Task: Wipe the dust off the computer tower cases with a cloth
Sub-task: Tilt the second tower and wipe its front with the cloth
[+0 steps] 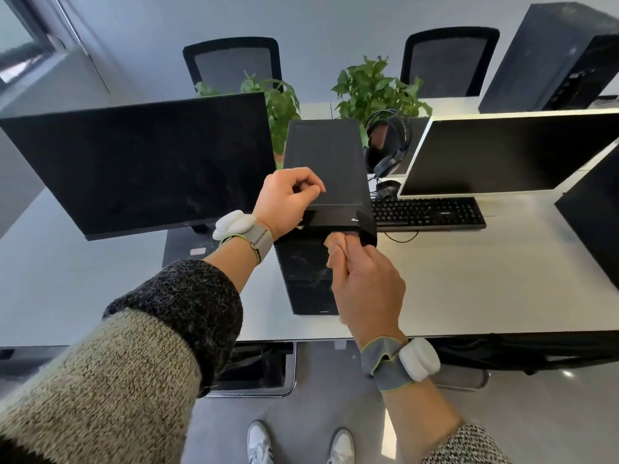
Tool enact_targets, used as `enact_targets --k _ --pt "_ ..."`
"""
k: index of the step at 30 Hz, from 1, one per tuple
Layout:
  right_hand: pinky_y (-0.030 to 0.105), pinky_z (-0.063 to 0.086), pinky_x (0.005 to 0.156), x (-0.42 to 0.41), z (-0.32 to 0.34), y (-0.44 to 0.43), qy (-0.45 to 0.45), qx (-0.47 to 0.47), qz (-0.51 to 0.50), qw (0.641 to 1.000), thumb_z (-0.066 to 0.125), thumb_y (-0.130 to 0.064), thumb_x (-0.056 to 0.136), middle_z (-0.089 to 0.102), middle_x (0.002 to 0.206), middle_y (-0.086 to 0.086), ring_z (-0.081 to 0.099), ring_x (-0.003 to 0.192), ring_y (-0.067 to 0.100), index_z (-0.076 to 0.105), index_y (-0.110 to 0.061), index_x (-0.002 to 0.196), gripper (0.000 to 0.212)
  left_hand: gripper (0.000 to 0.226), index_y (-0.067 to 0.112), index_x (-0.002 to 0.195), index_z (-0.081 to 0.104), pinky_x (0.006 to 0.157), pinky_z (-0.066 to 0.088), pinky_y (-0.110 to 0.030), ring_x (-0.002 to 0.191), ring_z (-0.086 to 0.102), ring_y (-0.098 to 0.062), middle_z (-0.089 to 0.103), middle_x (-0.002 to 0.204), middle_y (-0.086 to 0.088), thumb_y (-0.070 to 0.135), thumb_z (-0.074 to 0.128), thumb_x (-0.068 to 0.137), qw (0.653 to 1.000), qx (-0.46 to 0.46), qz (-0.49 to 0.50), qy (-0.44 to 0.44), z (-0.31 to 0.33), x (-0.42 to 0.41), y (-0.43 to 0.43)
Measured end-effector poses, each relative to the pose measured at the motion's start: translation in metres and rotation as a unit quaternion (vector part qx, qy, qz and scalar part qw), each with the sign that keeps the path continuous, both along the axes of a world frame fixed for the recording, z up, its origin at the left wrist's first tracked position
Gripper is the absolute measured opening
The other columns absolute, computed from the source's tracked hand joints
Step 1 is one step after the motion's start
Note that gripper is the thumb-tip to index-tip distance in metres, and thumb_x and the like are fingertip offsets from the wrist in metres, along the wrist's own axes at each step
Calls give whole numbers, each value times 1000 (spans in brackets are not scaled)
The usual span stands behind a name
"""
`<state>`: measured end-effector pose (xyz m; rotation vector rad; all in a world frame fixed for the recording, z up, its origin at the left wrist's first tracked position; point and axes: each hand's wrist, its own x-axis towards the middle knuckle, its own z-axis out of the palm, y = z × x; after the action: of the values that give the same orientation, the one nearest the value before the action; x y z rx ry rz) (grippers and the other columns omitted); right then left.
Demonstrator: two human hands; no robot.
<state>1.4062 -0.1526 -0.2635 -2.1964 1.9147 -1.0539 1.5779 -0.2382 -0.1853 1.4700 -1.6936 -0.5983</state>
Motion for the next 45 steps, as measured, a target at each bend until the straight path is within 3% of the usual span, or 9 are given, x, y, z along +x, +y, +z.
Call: enact_targets --k 4,8,13,17,21,29,36,40,45 --pt "29 43 54 32 10 -3 -3 7 6 1000 51 -38 109 64 84 0 61 72 22 68 -19 109 26 19 15 89 77 74 54 -35 66 57 -13 61 66 0 9 60 94 997 18 -14 71 2 9 -4" --pt "27 33 56 67 9 5 -10 24 52 998 52 -42 108 60 85 -2 50 70 18 67 -21 120 28 20 15 89 76 71 55 -34 65 57 -13 64 68 -10 6 59 95 998 17 -32 47 2 6 -5" --pt "35 50 52 57 7 9 23 31 32 999 50 -45 107 57 83 -4 54 73 19 64 -32 135 34 22 18 87 75 66 52 -29 61 55 -9 65 67 -6 7 58 96 999 17 -35 35 -2 5 -8" --pt "36 50 52 17 9 8 9 24 -61 998 62 -36 104 57 77 -3 56 68 21 70 -29 131 29 23 21 86 72 62 53 -28 57 57 -10 60 64 10 8 56 96 999 18 -45 -6 -9 5 -11" --pt "39 51 55 19 7 9 8 50 -121 991 54 -38 107 58 80 -2 56 69 21 69 -23 125 29 21 17 86 68 61 48 -30 62 56 -12 59 67 8 8 52 96 997 -13 -48 -64 -13 1 -12" --pt "38 50 54 69 3 19 -37 29 -33 998 50 -43 106 60 84 -3 55 71 19 66 -27 142 42 19 8 87 67 67 55 -41 75 62 -29 67 79 -6 9 49 93 988 -43 -66 -131 -17 -4 -15" --pt "47 58 70 -3 -6 8 -148 50 -101 983 58 -36 108 66 81 -1 63 75 21 74 -27 128 28 17 15 86 60 65 50 -39 75 59 -31 62 78 -4 13 46 94 984 -19 -54 -169 -14 -7 -10" --pt "48 56 66 36 -5 6 -205 58 -33 977 55 -41 105 68 80 -1 64 73 21 78 -20 114 33 19 20 81 60 65 52 -38 74 60 -30 63 78 -4 15 44 90 983 16 -32 -180 -11 -11 -10" --pt "47 57 64 40 4 7 -169 79 38 982 54 -42 103 72 84 -1 66 75 23 79 -24 115 34 25 14 80 64 66 55 -41 71 60 -29 63 74 -3 17 40 86 982 20 -31 -187 -10 -13 -7"
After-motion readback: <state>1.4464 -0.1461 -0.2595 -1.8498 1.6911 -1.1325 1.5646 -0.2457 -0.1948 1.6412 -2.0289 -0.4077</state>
